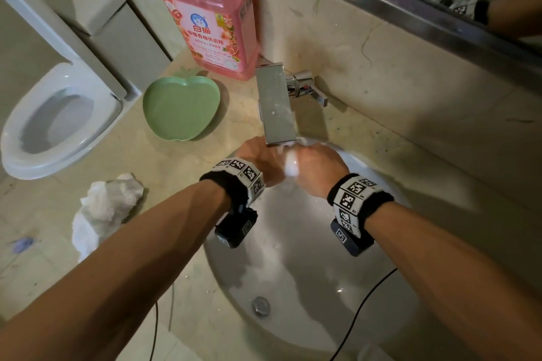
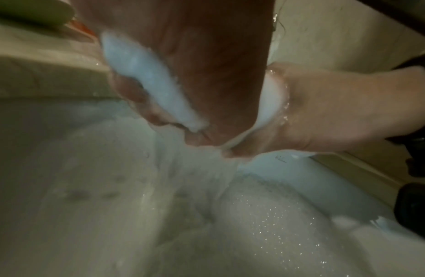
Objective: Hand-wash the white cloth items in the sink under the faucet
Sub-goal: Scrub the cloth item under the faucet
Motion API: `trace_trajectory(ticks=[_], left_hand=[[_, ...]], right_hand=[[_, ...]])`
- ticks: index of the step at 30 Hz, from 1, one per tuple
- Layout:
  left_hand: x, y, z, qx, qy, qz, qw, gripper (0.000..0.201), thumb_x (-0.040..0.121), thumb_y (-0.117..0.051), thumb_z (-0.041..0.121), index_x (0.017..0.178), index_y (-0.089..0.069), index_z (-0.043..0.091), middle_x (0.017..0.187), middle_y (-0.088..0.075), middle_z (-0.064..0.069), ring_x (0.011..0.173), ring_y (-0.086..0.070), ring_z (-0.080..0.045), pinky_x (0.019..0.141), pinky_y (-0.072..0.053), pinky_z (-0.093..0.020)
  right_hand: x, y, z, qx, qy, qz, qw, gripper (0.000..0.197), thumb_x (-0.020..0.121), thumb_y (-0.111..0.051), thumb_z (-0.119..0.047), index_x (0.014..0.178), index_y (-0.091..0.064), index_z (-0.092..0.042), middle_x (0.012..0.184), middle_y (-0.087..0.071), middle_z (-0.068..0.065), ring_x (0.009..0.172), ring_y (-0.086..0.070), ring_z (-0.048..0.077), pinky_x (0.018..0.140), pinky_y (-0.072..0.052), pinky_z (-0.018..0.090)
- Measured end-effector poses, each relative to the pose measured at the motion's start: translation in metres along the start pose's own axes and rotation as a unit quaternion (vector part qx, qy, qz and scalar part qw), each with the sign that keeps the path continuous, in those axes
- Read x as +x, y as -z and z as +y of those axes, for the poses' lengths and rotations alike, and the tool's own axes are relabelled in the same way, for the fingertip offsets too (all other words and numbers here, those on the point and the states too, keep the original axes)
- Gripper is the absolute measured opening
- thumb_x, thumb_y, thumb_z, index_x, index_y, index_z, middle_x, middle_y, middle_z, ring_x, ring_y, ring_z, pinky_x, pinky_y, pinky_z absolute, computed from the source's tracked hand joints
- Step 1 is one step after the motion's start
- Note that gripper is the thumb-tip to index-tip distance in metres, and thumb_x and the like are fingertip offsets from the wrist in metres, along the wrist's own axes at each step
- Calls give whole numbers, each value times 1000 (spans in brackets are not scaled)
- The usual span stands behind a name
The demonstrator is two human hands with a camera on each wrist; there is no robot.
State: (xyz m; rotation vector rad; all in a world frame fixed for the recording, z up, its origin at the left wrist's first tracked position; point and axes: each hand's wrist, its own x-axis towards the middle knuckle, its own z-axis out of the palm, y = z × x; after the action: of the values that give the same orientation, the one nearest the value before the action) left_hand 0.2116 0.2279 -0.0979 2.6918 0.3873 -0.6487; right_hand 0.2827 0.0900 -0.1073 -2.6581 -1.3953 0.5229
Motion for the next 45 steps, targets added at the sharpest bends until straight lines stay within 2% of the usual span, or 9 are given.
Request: trace_trajectory(ticks=[6, 9, 12, 15, 19, 30, 35, 41, 45], left_hand=[[-8, -2, -13, -49, -53, 23, 997, 39, 81, -64, 35, 118, -59, 22, 115, -66, -6, 95, -58, -19, 82, -41, -26], [-21, -6, -28, -139, -21, 20, 990, 72, 74, -75, 31, 133, -40, 10, 119, -58, -8, 100, -58, -24, 81, -47, -29], [-35, -4, -35, -208, -16, 29, 977, 77, 79, -77, 29, 131, -26, 5, 113, -49, -5, 99, -58, -27, 75, -44, -29], [-47, 4, -35, -224, -25, 36, 974, 71, 85, -74, 35, 139, -35, 9, 122, -55, -6, 111, -58, -27, 84, -41, -26], [-59, 7, -38, -269, 3, 5, 963, 53, 97, -56, 38, 143, -43, 15, 135, -58, -7, 121, -57, -25, 99, -42, -30], [-61, -5, -38, -491, 32, 14, 871, 24, 97, -51, 27, 119, -43, 28, 110, -66, -8, 101, -67, -26, 94, -53, -49], [-56, 1, -17, -438, 24, 18, 899, 39, 88, -61, 53, 115, -59, 24, 114, -70, 1, 101, -68, -17, 93, -53, -41], [-51, 8, -4, -615, 71, 2, 785, 22, 103, -48, 20, 112, -64, 9, 114, -69, -17, 93, -71, -26, 82, -58, -37], [-50, 4, -1, -450, 11, -13, 893, 29, 89, -70, 26, 113, -62, 12, 105, -68, -1, 95, -67, -16, 80, -53, -22]], right_hand=[[-2, 9, 3, 199, -14, -24, 980, 53, 75, -82, -25, 114, -46, -23, 108, -64, 3, 93, -64, 22, 74, -53, 31], [-2, 22, 5, 343, -62, -56, 936, 51, 69, -88, -29, 109, -56, -31, 104, -61, -11, 96, -61, 13, 70, -47, 18], [0, 27, -2, 440, -121, -68, 887, 59, 68, -89, -33, 120, -66, -21, 107, -71, -4, 96, -68, 15, 74, -59, 30], [3, 25, -12, 507, -147, -52, 848, 39, 73, -86, -30, 107, -71, -18, 91, -77, 7, 70, -69, 12, 57, -55, 26], [7, 23, -21, 592, -155, -16, 791, 49, 73, -89, -22, 115, -65, -13, 94, -76, 8, 69, -72, 17, 65, -60, 30], [-3, 9, -22, 587, -158, 11, 794, 25, 83, -81, -19, 106, -73, -15, 101, -76, 8, 87, -75, 23, 74, -62, 36], [-12, 10, -17, 593, -158, 35, 789, 19, 84, -80, -32, 97, -76, -19, 86, -78, 0, 73, -73, 11, 65, -57, 25], [-17, 6, -3, 560, -176, 49, 808, 36, 92, -65, -48, 116, -59, -23, 113, -71, 3, 106, -68, 22, 95, -54, 49], [-19, 1, -5, 558, -190, 66, 805, 35, 85, -73, -52, 108, -59, -29, 114, -69, 3, 102, -69, 20, 83, -61, 48]])
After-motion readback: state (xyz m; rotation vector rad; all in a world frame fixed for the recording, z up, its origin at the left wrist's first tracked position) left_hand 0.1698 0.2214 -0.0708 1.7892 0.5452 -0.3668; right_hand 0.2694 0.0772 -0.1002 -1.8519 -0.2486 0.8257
